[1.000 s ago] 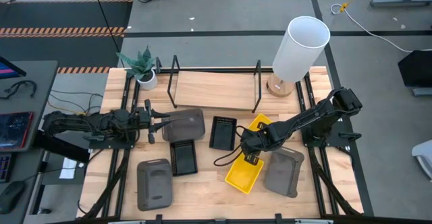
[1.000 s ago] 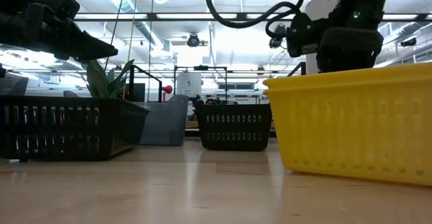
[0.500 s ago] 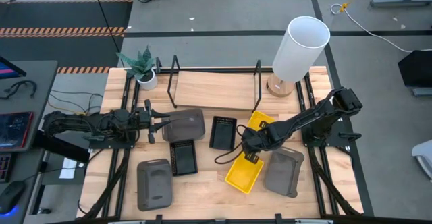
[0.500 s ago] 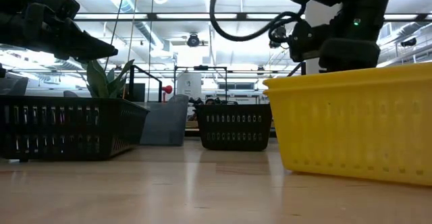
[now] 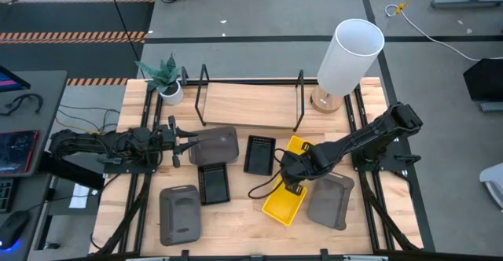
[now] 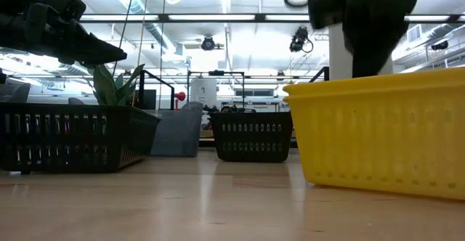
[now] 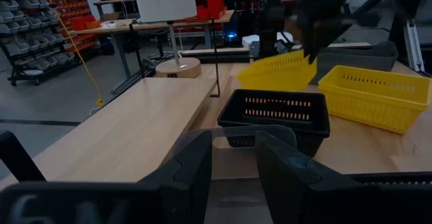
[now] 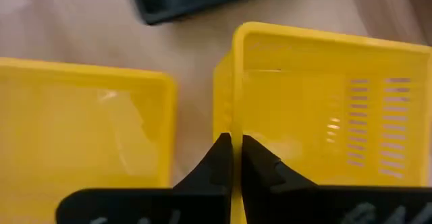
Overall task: Stack baskets on shelf by color
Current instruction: Stack the top yellow bin on top of the bottom yellow bin, then put the stacked yellow bin on the shelf
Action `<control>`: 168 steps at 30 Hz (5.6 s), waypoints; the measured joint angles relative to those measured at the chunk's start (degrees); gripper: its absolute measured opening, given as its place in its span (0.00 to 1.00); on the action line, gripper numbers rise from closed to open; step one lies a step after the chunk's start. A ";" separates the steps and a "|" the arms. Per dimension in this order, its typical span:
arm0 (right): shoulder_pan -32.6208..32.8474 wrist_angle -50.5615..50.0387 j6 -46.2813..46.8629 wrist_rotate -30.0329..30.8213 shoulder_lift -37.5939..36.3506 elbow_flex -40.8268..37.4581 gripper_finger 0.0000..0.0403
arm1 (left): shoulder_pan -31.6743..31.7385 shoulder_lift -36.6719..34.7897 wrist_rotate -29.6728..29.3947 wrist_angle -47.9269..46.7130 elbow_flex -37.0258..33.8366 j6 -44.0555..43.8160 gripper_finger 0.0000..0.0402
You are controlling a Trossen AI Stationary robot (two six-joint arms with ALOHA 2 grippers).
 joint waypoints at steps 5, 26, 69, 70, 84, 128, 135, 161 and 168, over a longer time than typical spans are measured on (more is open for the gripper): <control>3.24 -4.86 1.72 2.92 0.00 6.77 0.04 | 0.00 0.00 0.02 0.00 0.00 -0.02 0.30; 17.03 -6.10 8.28 2.57 -0.04 26.04 0.04 | 0.01 0.00 0.02 -0.01 0.00 -0.02 0.30; 17.21 -1.82 12.11 -2.20 13.33 24.62 0.04 | 0.02 0.00 0.00 -0.05 0.02 -0.01 0.30; 16.95 -2.28 12.10 -2.48 13.90 24.62 0.04 | 0.02 0.00 0.02 -0.03 0.00 0.00 0.30; 14.09 -11.25 8.64 -3.16 18.27 24.64 0.05 | 0.02 -0.02 0.02 0.01 0.02 -0.02 0.30; 12.59 3.88 -0.04 0.63 19.80 13.07 0.43 | 0.02 0.00 0.02 -0.01 0.02 0.00 0.30; 11.47 3.57 0.07 -1.97 19.80 11.57 0.25 | 0.00 0.00 0.02 -0.01 0.02 -0.01 0.30; 11.37 -21.39 -16.15 12.57 19.65 29.01 0.04 | 0.00 -0.01 0.02 -0.01 0.02 -0.02 0.30; 3.43 -20.62 -27.51 14.55 18.77 26.24 0.04 | 0.01 -0.02 0.01 -0.01 0.02 -0.01 0.30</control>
